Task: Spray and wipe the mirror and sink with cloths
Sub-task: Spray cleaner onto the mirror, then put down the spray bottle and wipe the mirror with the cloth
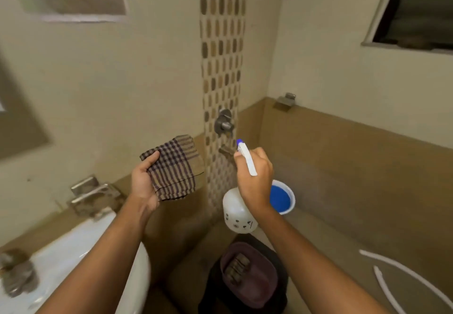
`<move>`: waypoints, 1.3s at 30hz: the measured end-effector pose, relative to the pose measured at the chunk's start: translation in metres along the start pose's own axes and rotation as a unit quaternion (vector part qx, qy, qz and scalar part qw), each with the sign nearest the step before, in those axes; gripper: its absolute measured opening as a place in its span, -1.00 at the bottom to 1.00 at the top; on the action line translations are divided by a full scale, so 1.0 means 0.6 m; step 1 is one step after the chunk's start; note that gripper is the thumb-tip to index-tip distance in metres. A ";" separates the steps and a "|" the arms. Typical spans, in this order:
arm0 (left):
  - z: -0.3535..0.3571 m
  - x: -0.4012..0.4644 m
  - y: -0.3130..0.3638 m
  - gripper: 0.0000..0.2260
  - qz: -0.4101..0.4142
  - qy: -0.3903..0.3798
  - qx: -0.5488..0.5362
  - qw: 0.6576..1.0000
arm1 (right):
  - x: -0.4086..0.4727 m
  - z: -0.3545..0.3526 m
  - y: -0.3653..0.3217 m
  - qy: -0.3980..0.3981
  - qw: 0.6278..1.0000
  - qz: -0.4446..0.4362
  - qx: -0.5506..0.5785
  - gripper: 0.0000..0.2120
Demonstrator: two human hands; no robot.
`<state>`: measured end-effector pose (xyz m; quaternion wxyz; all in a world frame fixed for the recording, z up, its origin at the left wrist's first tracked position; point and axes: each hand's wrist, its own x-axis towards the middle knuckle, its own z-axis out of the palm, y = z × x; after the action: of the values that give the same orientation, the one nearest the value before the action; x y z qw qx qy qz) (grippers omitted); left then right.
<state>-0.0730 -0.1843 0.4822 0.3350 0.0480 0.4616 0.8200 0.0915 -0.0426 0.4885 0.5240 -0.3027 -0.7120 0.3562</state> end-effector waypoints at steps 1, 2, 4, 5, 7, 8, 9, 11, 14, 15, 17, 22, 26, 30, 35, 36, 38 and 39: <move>0.011 0.009 -0.018 -0.64 -0.010 -0.008 0.001 1.000 | 0.004 -0.007 0.017 0.006 1.000 0.005 -0.008 -0.65; 0.022 0.021 -0.040 -0.65 -0.021 -0.008 0.003 1.000 | 0.007 -0.016 0.039 0.012 1.000 0.008 -0.018 -0.64; 0.039 0.041 -0.077 -0.68 -0.046 -0.011 0.010 0.999 | 0.012 -0.030 0.077 0.025 0.999 0.007 -0.040 -0.60; 0.044 0.048 -0.093 -0.68 -0.057 -0.020 0.012 0.998 | 0.011 -0.037 0.093 0.025 0.998 0.007 -0.050 -0.61; 0.050 0.062 -0.124 -0.65 -0.077 -0.043 0.016 0.996 | 0.007 -0.049 0.130 0.012 0.998 0.016 -0.066 -0.67; 0.052 0.070 -0.140 -0.65 -0.088 -0.051 0.015 0.995 | 0.006 -0.053 0.152 0.009 0.997 0.025 -0.073 -0.66; 0.056 0.075 -0.153 -0.64 -0.099 -0.061 0.011 0.993 | 0.002 -0.055 0.173 0.006 0.996 0.034 -0.077 -0.63; 0.056 0.085 -0.177 -0.62 -0.122 -0.072 0.002 0.990 | -0.009 -0.057 0.209 -0.007 0.995 0.054 -0.087 -0.58; 0.049 0.110 -0.212 -0.58 -0.163 -0.079 0.008 0.983 | -0.030 -0.059 0.259 -0.009 0.987 0.062 -0.150 -0.61; 0.048 0.118 -0.223 -0.58 -0.176 -0.085 0.011 0.981 | -0.038 -0.059 0.274 -0.006 0.983 0.066 -0.172 -0.60; 0.043 0.133 -0.245 -0.59 -0.194 -0.084 0.015 0.977 | -0.055 -0.059 0.299 0.000 0.977 0.076 -0.200 -0.60; 0.018 0.174 -0.296 -0.57 -0.245 -0.095 0.037 0.964 | -0.112 -0.045 0.347 0.035 0.964 0.143 -0.220 -0.66; -0.013 0.206 -0.328 -0.65 -0.287 -0.096 0.057 0.952 | -0.160 -0.020 0.388 0.070 0.950 0.212 -0.216 -0.81; -0.052 0.236 -0.370 -0.57 -0.312 -0.068 0.079 0.944 | -0.217 0.000 0.444 0.110 0.935 0.284 -0.183 -0.70; -0.090 0.257 -0.426 -0.59 -0.339 -0.045 0.111 0.933 | -0.274 0.015 0.500 0.159 0.913 0.336 -0.166 -0.68; -0.096 0.260 -0.436 -0.60 -0.341 -0.040 0.118 0.932 | -0.283 0.020 0.507 0.165 0.910 0.343 -0.166 -0.66; -0.110 0.266 -0.462 -0.62 -0.349 -0.031 0.130 0.927 | -0.308 0.034 0.531 0.156 0.906 0.354 -0.174 -0.61; -0.116 0.269 -0.473 -0.62 -0.353 -0.028 0.135 0.926 | -0.321 0.042 0.543 0.147 0.903 0.362 -0.181 -0.59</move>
<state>-0.0808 -0.0398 0.1814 0.6057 -0.0497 0.5457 0.5769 0.1376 -0.0188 0.1124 0.3936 -0.6781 -0.5207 0.3378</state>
